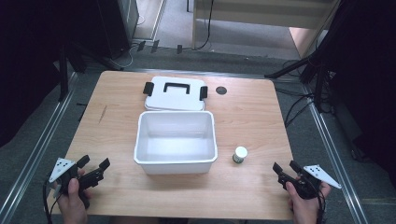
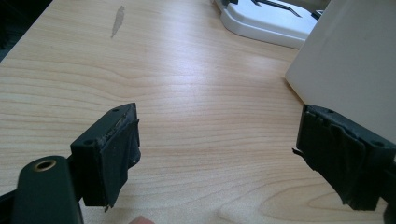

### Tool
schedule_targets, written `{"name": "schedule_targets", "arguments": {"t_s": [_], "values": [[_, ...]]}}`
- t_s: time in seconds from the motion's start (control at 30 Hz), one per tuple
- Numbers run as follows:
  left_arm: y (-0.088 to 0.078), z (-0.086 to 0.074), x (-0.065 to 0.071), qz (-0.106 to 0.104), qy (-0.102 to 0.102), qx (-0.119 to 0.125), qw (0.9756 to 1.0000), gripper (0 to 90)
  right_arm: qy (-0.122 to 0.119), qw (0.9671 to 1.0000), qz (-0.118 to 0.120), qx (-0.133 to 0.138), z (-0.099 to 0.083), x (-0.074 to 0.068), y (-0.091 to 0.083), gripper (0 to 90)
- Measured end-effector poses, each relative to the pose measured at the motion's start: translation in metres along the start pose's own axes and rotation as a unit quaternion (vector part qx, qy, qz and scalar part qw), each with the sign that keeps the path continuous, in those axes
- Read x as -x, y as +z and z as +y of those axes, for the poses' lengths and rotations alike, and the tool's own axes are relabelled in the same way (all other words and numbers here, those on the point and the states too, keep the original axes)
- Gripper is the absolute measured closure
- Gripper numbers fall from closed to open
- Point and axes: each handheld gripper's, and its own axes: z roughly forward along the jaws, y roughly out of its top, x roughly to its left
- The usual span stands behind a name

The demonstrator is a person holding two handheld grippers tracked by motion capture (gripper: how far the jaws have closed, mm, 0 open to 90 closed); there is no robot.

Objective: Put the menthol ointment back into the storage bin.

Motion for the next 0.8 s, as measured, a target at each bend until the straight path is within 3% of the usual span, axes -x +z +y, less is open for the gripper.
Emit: {"name": "schedule_targets", "arguments": {"t_s": [0.13, 0.27, 0.4, 0.5, 0.67, 0.77, 0.8], "values": [[0.000, 0.000, 0.000, 0.000, 0.003, -0.004, 1.0000, 14.4, -0.010, 0.9999, 0.006, -0.011, 0.011, -0.005, 0.001, 26.2], [0.001, 0.000, 0.001, 0.000, 0.006, -0.003, 1.0000, 14.4, -0.024, 0.9988, 0.016, -0.040, 0.026, -0.014, 0.001, 27.4], [0.001, 0.000, 0.002, 0.000, 0.008, -0.006, 1.0000, 14.4, -0.057, 0.9948, 0.016, -0.082, 0.043, -0.024, 0.003, 27.9], [0.001, 0.000, 0.002, 0.001, 0.008, -0.006, 0.9999, 14.5, -0.081, 0.9899, 0.016, -0.115, 0.056, -0.032, 0.007, 27.9], [0.001, 0.000, 0.002, 0.001, 0.011, -0.008, 0.9999, 14.5, -0.132, 0.9738, 0.022, -0.184, 0.077, -0.048, 0.019, 27.5], [0.002, 0.000, 0.002, 0.001, 0.012, -0.009, 0.9999, 14.5, -0.162, 0.9597, 0.030, -0.227, 0.088, -0.061, 0.027, 27.2], [0.002, 0.000, 0.003, 0.001, 0.013, -0.010, 0.9999, 14.6, -0.173, 0.9529, 0.032, -0.247, 0.092, -0.066, 0.030, 27.2]]}}
